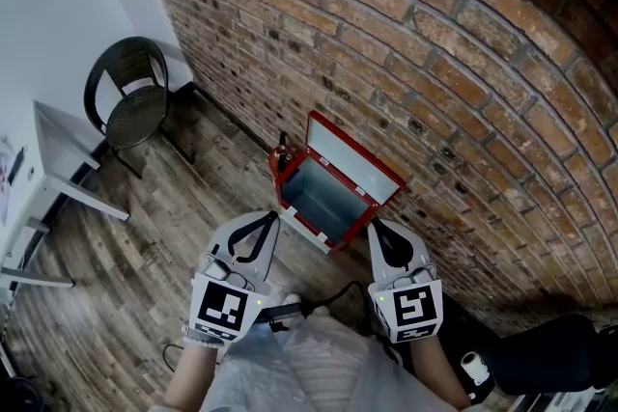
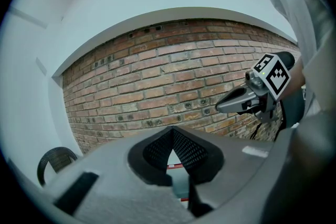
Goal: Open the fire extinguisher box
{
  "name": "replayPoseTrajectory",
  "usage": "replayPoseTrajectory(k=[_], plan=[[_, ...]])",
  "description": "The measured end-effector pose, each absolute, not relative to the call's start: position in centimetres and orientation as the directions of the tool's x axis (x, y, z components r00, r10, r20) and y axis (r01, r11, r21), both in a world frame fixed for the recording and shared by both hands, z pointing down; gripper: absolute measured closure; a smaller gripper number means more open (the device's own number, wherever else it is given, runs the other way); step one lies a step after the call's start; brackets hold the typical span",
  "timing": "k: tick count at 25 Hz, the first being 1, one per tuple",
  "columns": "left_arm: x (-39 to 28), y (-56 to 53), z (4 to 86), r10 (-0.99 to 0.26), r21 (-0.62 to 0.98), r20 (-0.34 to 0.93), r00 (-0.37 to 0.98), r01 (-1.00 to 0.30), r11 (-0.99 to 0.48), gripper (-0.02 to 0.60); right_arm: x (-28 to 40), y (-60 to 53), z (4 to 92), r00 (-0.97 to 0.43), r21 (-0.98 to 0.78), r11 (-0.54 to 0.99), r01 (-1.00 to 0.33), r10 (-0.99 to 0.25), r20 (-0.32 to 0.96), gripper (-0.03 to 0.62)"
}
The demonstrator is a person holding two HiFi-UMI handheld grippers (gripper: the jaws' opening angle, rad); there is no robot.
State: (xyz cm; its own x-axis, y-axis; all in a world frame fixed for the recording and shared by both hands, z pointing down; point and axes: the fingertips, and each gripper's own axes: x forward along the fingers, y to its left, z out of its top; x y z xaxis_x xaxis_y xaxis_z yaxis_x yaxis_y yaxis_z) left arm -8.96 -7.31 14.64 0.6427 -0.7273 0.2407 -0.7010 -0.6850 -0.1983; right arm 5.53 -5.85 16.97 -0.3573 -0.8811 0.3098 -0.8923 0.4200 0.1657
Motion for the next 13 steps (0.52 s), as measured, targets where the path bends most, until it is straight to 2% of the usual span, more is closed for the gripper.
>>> replayPoseTrajectory(k=[13], plan=[[-9.81, -7.75, 14.95, -0.742, -0.192, 0.237, 0.627, -0.719, -0.668, 0.581, 4.97, -6.19, 17.53, -0.362, 0.18, 0.434, -0.883, -0.872, 0.33, 0.583]])
